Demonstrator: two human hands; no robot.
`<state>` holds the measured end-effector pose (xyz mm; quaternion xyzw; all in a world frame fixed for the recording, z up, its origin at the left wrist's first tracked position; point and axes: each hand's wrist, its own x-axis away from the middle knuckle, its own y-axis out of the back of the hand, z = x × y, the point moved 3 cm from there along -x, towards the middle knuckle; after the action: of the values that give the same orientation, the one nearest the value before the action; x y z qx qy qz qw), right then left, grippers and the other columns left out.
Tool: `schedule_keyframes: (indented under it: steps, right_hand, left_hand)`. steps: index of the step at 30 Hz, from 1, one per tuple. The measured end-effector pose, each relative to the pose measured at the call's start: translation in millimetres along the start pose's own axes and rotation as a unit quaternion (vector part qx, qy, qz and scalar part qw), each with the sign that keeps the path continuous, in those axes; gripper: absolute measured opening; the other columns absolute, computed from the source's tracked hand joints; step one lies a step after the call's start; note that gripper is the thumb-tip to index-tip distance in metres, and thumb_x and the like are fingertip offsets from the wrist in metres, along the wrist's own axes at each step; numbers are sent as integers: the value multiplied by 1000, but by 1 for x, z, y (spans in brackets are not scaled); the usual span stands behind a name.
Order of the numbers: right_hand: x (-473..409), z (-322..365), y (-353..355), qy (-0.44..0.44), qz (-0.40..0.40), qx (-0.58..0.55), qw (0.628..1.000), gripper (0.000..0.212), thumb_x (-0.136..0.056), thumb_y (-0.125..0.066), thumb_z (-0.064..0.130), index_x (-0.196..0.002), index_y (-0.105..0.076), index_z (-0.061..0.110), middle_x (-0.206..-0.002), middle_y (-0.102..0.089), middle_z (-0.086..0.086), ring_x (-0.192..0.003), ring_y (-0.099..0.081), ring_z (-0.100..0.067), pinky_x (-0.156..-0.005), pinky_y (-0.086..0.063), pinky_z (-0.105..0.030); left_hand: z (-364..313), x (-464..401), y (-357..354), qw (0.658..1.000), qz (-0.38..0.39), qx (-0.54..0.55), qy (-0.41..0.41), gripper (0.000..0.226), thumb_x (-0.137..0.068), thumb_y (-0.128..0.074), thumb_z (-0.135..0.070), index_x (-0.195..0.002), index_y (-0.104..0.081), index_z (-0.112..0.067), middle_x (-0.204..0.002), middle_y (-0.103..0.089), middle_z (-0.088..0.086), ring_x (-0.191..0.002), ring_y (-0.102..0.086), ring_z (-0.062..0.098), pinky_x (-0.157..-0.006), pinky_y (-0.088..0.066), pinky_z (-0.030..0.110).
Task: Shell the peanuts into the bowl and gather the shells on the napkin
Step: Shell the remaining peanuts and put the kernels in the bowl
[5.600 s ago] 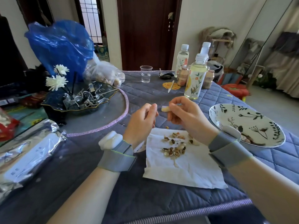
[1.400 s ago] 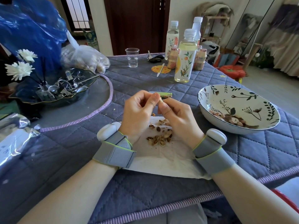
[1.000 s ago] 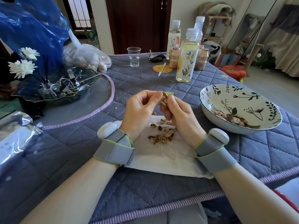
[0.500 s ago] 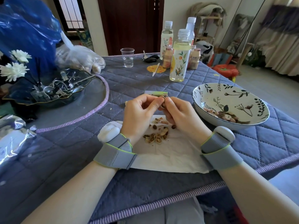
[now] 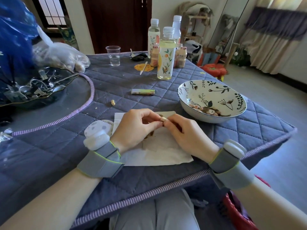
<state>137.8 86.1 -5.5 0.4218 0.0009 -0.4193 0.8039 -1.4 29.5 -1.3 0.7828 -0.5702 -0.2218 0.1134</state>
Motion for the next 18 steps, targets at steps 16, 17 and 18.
schedule_keyframes:
  steps: [16, 17, 18]
  right_hand:
    - [1, -7, -2, -29, 6, -13, 999, 15, -88, -56, 21, -99, -65, 17, -72, -59, 12, -61, -51, 3, -60, -39, -9]
    - [1, -6, -2, -28, 7, -8, 1000, 16, -88, -56, 21, -100, -65, 17, -71, -57, 14, -61, -50, 4, -60, -38, -8]
    - [1, -6, -2, -28, 8, -4, 1000, 16, -88, -55, 21, -100, -65, 17, -72, -57, 15, -61, -51, 4, -60, -38, -8]
  left_hand:
    - [1, 1, 4, 998, 22, -49, -21, 7, -80, -67, -14, -83, -71, -19, -70, -67, -11, -56, -55, 2, -57, -47, 18]
    - [1, 1, 4, 998, 22, -54, -19, 7, -80, -67, -14, -84, -71, -19, -71, -67, -11, -56, -55, 3, -57, -48, 18]
    - [1, 1, 4, 998, 21, -57, -18, 7, -80, -67, -14, -84, -71, -19, -72, -67, -11, -56, -55, 3, -57, -48, 18]
